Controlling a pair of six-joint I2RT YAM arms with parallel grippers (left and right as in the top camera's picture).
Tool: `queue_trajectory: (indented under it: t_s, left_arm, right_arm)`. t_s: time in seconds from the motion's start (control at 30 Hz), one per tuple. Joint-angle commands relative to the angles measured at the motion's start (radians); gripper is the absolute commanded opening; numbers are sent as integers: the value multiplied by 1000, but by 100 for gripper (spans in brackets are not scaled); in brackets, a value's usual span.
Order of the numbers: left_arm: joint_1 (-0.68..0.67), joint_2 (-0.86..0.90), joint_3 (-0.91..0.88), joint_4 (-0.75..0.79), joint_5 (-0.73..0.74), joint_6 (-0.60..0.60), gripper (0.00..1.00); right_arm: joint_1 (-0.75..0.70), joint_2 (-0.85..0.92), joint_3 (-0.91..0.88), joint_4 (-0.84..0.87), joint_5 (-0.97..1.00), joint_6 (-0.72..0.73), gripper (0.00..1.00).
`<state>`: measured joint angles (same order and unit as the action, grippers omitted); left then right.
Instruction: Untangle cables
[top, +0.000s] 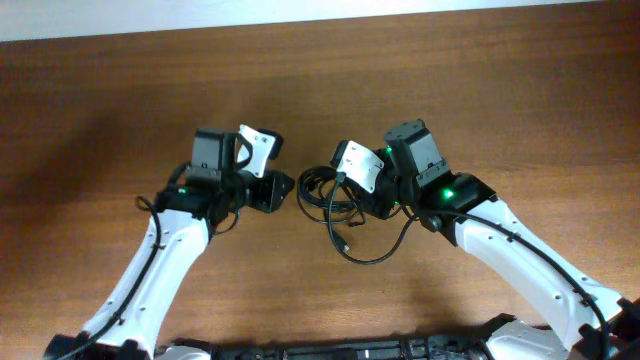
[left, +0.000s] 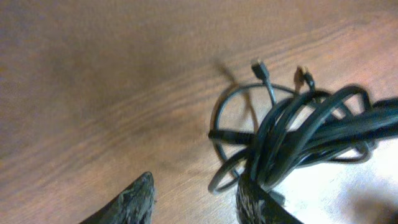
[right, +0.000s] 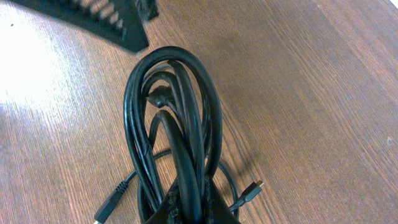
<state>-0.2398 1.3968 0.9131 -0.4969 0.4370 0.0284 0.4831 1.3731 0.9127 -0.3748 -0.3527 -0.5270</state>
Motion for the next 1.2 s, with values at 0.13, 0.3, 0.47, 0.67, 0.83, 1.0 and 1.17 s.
queue_trajectory:
  t_s: [0.13,0.3,0.47,0.67,0.83,1.0,1.17]
  left_arm:
    - [-145,-37,106,-40,-213,-274,34]
    - [-227,3,106,-104,-386,-525,31]
    - [-245,94,106,-79,-433,-612,32]
    - [-239,55,140,-115,-400,-573,33]
    - [-240,-42,140,-145,-373,-573,38]
    - [-247,-3,137,-134,-362,-609,35]
    - [-280,117,137,-68,-367,-647,29]
  right_arm:
    - [2,-32,8,5,5,4,4]
    - [2,-32,8,4,5,11,4]
    - [2,-32,8,3,5,11,4]
    - [2,-32,8,3,5,11,4]
    - [2,-32,8,3,5,11,4]
    - [2,-32,8,3,5,11,4]
    - [2,-32,8,3,5,11,4]
